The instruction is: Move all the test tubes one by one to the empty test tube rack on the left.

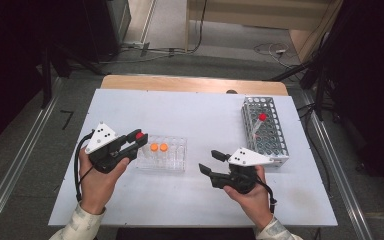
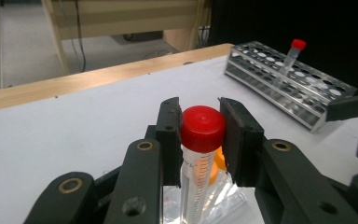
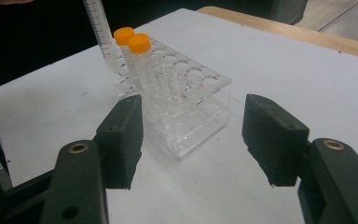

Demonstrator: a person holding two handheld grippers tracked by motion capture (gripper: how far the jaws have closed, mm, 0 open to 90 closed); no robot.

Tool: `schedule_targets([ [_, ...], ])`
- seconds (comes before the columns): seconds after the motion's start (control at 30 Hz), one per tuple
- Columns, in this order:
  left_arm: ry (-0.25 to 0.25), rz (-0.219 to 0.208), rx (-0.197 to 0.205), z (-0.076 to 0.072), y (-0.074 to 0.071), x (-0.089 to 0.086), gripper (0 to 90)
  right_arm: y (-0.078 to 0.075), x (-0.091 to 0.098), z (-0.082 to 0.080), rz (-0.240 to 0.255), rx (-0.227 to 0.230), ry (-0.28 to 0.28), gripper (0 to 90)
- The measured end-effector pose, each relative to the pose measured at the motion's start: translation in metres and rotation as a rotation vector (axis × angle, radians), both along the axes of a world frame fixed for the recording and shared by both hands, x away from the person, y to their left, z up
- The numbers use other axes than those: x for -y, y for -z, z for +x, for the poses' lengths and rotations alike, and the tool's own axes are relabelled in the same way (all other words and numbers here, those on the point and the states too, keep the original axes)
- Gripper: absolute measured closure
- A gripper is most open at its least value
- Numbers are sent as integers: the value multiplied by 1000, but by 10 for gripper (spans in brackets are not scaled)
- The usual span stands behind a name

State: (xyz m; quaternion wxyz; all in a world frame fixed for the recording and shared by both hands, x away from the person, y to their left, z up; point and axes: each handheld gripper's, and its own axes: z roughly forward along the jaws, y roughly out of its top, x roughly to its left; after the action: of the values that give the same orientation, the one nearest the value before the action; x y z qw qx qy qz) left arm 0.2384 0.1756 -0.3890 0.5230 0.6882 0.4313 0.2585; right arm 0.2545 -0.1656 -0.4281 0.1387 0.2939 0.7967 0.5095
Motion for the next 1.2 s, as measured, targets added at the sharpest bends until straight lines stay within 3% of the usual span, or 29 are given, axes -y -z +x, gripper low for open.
schedule_targets([
  [0.37,-10,-10,15,5,-2,3,711,-1,4,1,5,1,12,373],
  [0.6,-29,21,36,7,3,6,710,-1,4,1,5,2,11,375],
  [0.73,-25,31,20,8,9,8,709,0,5,1,5,1,15,375],
  [0.93,-26,48,-35,9,22,8,697,0,8,1,5,2,19,374],
  [1.03,-21,40,-59,9,26,7,653,0,9,1,6,-1,25,374],
  [1.2,-22,30,-67,9,27,6,591,0,11,2,6,2,31,374],
])
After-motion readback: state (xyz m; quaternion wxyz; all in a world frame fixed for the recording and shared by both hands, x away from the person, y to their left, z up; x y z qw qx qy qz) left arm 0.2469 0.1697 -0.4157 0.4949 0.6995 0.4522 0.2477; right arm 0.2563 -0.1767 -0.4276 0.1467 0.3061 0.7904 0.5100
